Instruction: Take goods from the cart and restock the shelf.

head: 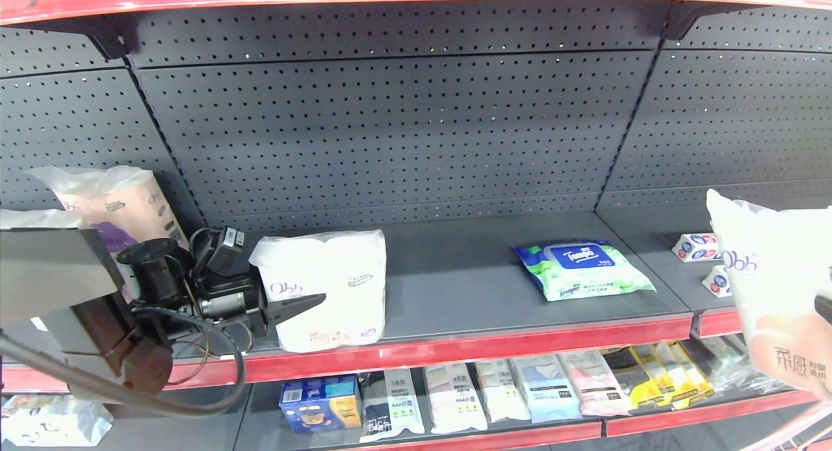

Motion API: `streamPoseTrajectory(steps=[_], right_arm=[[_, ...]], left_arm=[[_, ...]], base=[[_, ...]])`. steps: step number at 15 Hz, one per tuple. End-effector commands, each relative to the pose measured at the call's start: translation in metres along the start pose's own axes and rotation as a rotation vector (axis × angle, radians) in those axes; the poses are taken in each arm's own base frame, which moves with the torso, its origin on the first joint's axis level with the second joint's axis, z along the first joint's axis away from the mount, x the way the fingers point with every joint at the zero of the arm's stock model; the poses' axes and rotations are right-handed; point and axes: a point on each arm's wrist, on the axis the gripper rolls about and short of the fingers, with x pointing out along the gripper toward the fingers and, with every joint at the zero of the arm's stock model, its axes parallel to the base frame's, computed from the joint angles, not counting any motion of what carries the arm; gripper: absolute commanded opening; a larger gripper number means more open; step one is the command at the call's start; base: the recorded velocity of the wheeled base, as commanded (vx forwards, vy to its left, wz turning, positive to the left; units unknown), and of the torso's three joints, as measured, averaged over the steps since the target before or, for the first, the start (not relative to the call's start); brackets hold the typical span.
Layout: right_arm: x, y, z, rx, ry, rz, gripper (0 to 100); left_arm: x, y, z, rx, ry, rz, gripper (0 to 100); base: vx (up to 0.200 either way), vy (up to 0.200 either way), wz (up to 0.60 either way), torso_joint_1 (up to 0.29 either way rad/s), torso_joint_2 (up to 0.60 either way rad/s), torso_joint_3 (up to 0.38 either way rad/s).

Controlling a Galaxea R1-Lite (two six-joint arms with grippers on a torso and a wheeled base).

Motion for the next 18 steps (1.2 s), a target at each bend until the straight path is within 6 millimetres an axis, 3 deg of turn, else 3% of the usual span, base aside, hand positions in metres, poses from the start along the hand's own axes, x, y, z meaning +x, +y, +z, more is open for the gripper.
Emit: streamPoseTrajectory(steps=[1,7,14,18], right_arm=[[0.000,0.000,0.001,-0.001,-0.005,0.002,0],[0.000,0.000,0.000,0.000,0.000,0.002,0],[-0.001,0.002,-0.008,0.001,0.016,0.003,0],[-0.001,0.002,-0.006,0.001,0.014,0.003,0]], left_arm=[[0.004,0.008,-0.009,0.007,0.004,-0.001,0],[0.006,0.009,-0.020,0.003,0.023,0.036,0],[0.007,0.008,-0.020,0.002,0.023,0.035,0],[0.005,-0.006,-0.020,-0.023,0.038,0.025,0]], base=[[0.000,0.000,0.00,0.000,0.00,0.000],[0.000,0.000,0.00,0.000,0.00,0.000],[0.000,0.000,0.00,0.000,0.00,0.000],[0.000,0.000,0.00,0.000,0.00,0.000]])
